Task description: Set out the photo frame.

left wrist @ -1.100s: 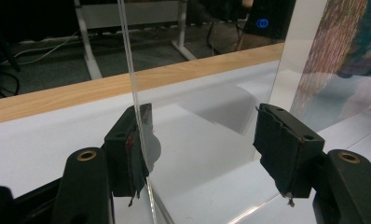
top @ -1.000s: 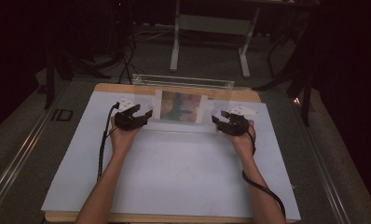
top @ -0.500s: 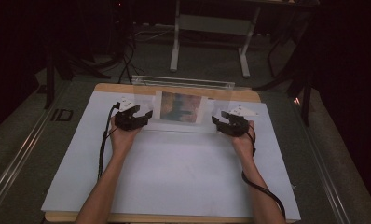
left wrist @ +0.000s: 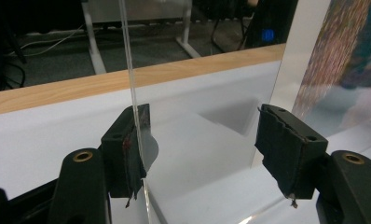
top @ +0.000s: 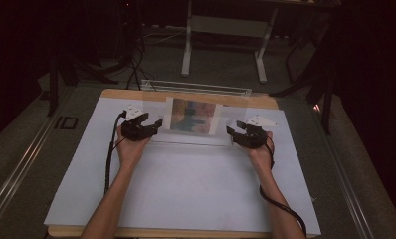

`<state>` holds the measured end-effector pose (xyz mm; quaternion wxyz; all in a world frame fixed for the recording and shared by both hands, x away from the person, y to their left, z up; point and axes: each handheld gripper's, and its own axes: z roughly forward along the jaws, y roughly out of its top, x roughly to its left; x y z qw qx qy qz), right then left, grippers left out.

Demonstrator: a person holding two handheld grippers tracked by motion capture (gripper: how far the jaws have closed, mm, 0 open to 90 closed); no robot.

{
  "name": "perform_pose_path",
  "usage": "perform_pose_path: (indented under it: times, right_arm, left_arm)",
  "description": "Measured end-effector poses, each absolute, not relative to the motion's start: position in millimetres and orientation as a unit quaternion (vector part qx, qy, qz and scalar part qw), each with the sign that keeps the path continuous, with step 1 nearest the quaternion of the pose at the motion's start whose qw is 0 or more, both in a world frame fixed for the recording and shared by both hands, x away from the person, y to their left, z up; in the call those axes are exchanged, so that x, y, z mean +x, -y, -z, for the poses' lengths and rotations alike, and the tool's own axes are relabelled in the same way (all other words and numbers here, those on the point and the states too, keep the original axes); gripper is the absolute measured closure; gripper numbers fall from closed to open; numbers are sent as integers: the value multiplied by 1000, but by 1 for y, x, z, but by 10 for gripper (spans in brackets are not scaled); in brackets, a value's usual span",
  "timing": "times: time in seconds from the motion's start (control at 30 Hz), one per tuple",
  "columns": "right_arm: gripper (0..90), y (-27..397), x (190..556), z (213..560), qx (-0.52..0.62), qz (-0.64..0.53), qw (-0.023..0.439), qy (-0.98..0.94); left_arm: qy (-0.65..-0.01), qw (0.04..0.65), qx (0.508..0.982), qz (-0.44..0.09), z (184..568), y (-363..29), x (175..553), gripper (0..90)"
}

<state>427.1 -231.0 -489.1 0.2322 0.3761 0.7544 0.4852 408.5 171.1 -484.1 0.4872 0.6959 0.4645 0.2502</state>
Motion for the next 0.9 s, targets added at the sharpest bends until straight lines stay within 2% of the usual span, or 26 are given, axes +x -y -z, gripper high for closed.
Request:
perform_pose_path:
  times: [0.4, 0.9]
  right_arm:
    - [457, 231, 410, 485, 365, -489, 232, -758]
    - [455, 233, 389, 486, 353, -485, 235, -765]
  left_arm:
    - [-474, 500, 685, -237, 487, -174, 391, 362]
    - [-469, 492, 693, -240, 487, -173, 365, 366]
